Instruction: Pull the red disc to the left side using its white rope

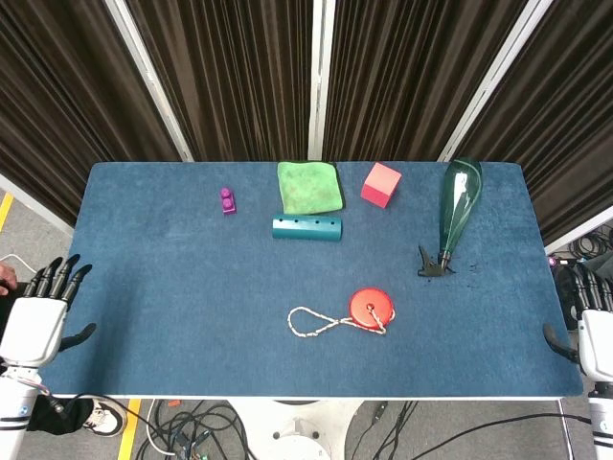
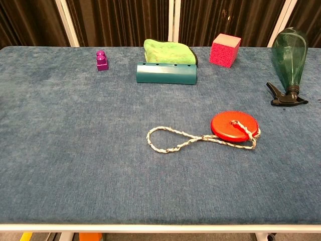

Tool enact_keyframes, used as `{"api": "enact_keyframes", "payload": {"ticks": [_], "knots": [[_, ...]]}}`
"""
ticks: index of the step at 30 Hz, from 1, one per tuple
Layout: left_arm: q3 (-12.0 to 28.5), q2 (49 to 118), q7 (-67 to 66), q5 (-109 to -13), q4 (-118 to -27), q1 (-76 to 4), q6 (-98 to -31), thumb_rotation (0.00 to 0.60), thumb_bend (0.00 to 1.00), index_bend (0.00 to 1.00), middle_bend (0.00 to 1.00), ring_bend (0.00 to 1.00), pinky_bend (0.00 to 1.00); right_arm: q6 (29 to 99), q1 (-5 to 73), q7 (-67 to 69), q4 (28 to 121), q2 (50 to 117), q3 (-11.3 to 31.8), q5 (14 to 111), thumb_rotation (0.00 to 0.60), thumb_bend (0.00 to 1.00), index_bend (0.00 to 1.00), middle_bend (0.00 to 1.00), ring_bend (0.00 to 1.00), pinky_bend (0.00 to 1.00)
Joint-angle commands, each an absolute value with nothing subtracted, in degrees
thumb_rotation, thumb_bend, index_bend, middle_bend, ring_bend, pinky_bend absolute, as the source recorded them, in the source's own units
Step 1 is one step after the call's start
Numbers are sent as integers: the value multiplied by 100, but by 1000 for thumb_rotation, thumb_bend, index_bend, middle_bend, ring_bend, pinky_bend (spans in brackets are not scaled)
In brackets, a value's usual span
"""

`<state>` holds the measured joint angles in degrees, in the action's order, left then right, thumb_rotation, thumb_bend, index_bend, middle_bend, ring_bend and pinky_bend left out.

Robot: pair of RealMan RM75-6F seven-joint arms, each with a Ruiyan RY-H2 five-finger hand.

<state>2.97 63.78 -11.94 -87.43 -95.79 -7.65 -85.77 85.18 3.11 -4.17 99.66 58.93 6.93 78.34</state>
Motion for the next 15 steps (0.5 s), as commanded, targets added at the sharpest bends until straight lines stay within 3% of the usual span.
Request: {"api": "enact_keyframes", "payload": {"ticks": [1,9,15], "knots": [[292,6361,-1200,-8736,-9596,-759,-8569,600,139,129,43,0,138,8519,310,-410,9963,5895,696,7831,600,195,0,0,0,0],[237,6426,-1159,-8883,-9613,-907,-8344,600,139,129,43,0,139,8542,288,-376,9954,5866,721,7788,600,195,0,0,0,0],[122,6611,-1081,-9379,-9844,-1404,-7709,600,139,129,43,0,140,8605,245,-314,9914,5788,759,7744,600,195,0,0,0,0]]}}
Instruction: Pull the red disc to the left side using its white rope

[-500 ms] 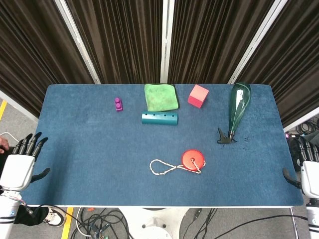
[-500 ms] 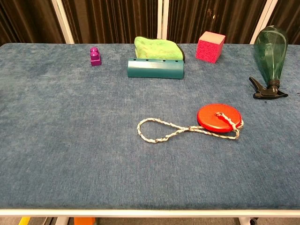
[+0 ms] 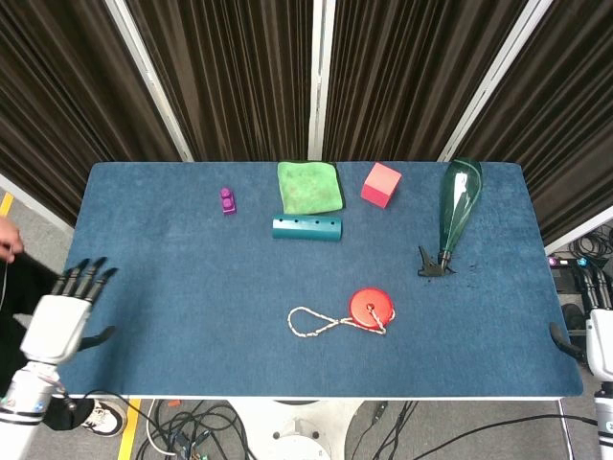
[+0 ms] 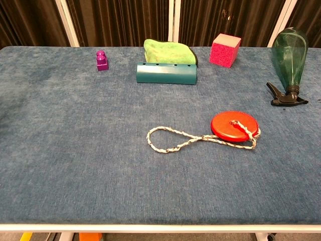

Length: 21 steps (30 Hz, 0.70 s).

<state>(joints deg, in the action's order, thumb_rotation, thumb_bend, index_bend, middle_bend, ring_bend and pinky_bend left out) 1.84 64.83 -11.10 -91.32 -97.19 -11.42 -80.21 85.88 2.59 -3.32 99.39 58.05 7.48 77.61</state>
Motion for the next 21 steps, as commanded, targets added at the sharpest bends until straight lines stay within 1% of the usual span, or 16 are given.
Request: {"api": "enact_keyframes", "payload": {"ticks": [1,4,7,10,14,17,21], "knots": [[121,6674,-1090,-9446,-9881,-1511,-7579,600,139,129,43,0,140,8608,237,-295,9893,5779,769,7720,600,195,0,0,0,0],[169,6996,-1066,-9605,-9981,-1906,-7121,600,139,129,43,0,140,8584,221,-191,9831,5759,807,7612,600,195,0,0,0,0],[210,7379,-988,-9709,-9955,-2378,-6517,600,139,129,52,0,140,8575,210,-117,9774,5751,833,7558,600,195,0,0,0,0],[276,7828,-934,-9713,-9738,-2837,-5940,600,139,129,85,0,140,8564,199,-67,9739,5735,834,7549,600,195,0,0,0,0],[418,8470,-705,-9577,-9247,-3392,-5319,600,140,129,88,0,140,8555,186,16,9702,5696,852,7526,600,195,0,0,0,0],[476,8832,-434,-9482,-8898,-3725,-4978,600,140,130,88,0,140,8525,179,89,9645,5677,865,7485,600,195,0,0,0,0],[436,9152,-108,-9484,-8546,-4028,-4748,600,139,129,93,0,140,8499,163,171,9571,5661,884,7423,600,195,0,0,0,0]]}}
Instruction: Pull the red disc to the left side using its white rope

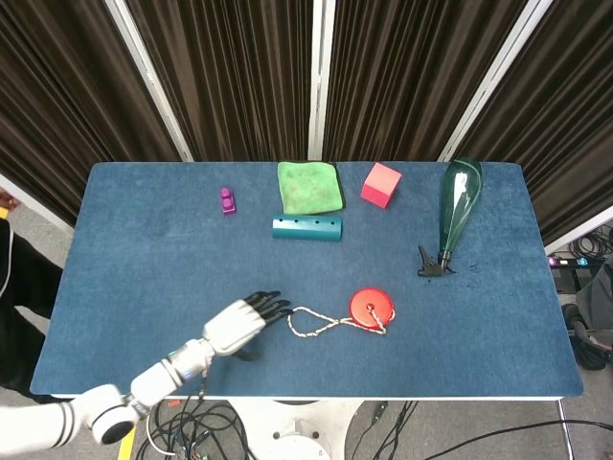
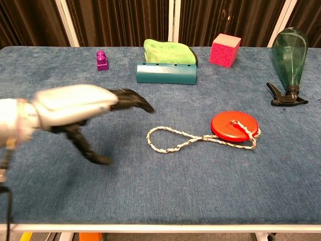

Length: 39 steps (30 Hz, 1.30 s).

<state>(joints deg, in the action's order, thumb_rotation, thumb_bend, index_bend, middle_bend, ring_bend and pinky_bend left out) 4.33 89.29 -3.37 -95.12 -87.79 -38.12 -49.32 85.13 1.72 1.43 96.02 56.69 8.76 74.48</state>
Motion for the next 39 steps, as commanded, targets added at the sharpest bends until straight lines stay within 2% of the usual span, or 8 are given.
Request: {"api": "enact_keyframes", "payload": {"ticks": [1,6,15,17,20,25,32,39], "knots": [[415,9209,-35,-9490,-8475,-4085,-4709,600,139,129,97,0,140,8491,162,183,9555,5657,887,7413,600,195,0,0,0,0],[287,9442,262,-9510,-8152,-4323,-4571,600,140,129,123,0,140,8480,146,271,9485,5673,895,7395,600,195,0,0,0,0],[53,9449,386,-9467,-8060,-4425,-4627,600,145,129,275,0,140,8465,160,301,9419,5736,911,7402,600,196,0,0,0,0],[18,9379,326,-9452,-8099,-4449,-4621,600,147,128,341,0,140,8464,160,292,9422,5751,914,7396,600,197,0,0,0,0],[6,9225,181,-9373,-8208,-4469,-4605,600,150,129,500,18,140,8486,161,253,9434,5762,925,7398,600,198,0,0,0,0],[-52,8956,-49,-9170,-8481,-4459,-4522,600,154,129,699,154,140,8503,162,193,9469,5768,939,7384,600,208,0,0,0,0],[-108,8753,-359,-8932,-8728,-4457,-4448,600,156,129,799,241,140,8485,178,113,9514,5787,941,7379,600,214,0,0,0,0],[-127,8659,-627,-8812,-8863,-4431,-4526,600,157,129,928,418,141,8477,182,67,9541,5789,944,7366,600,218,0,0,0,0]]}}
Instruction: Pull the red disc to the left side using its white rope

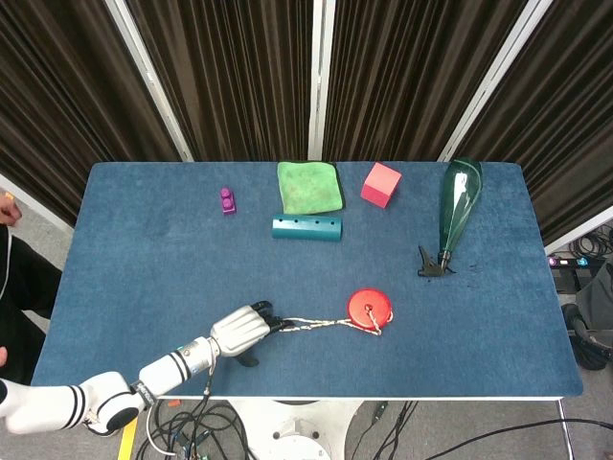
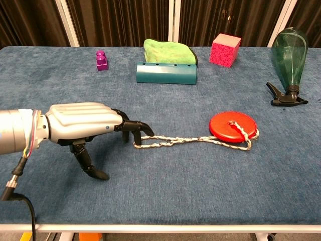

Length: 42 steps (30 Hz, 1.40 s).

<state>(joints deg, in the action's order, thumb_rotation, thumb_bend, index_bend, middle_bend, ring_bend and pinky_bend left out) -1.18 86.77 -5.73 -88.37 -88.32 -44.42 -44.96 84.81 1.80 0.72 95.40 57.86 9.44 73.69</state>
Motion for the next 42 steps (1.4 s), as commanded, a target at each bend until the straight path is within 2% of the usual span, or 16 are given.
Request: {"api": "enact_keyframes", "payload": {"ticks": [1,7,16,18,20,22,23,25,26,29,30,34,42], "knots": [[-128,8658,-650,-8804,-8873,-4427,-4541,600,157,129,947,452,141,8471,183,65,9540,5792,944,7360,600,219,0,0,0,0],[-112,8681,-734,-8769,-8882,-4415,-4652,600,159,129,1000,596,140,8453,192,43,9543,5807,943,7352,600,221,0,0,0,0],[-137,8716,-816,-8753,-8851,-4414,-4721,600,165,131,1000,663,140,8441,191,35,9541,5809,940,7348,600,223,0,0,0,0],[-128,8728,-811,-8725,-8860,-4396,-4760,600,210,161,1000,668,141,8435,193,33,9539,5809,939,7346,600,223,0,0,0,0],[-96,8747,-831,-8674,-8856,-4361,-4835,600,277,243,1000,680,148,8422,196,30,9542,5809,938,7340,600,223,0,0,0,0],[-44,8772,-946,-8583,-8833,-4315,-4926,600,314,449,1000,712,198,8408,201,24,9549,5807,935,7339,600,223,0,0,0,0],[-10,8776,-1055,-8520,-8824,-4278,-4998,600,313,520,1000,722,224,8400,204,20,9555,5805,932,7339,600,223,0,0,0,0],[55,8731,-1188,-8400,-8834,-4223,-5100,600,304,685,1000,754,332,8397,207,10,9563,5805,931,7341,600,223,0,0,0,0],[109,8665,-1271,-8305,-8852,-4185,-5172,600,302,733,1000,770,422,8396,207,4,9566,5804,932,7338,600,224,0,0,0,0],[231,8370,-1484,-8039,-8937,-4073,-5347,600,301,758,1000,791,608,8393,209,-6,9575,5797,937,7327,600,224,0,0,0,0],[263,8257,-1530,-7963,-8964,-4031,-5409,600,301,758,1000,792,625,8390,210,-6,9578,5795,938,7324,600,224,0,0,0,0],[387,7687,-1745,-7619,-9005,-3753,-5819,600,301,760,1000,795,668,8360,221,1,9569,5808,935,7314,600,223,0,0,0,0],[710,6748,-1909,-6767,-8711,-3090,-6679,600,302,762,1000,801,690,8285,263,-11,9522,5865,925,7302,600,224,0,0,0,0]]}}
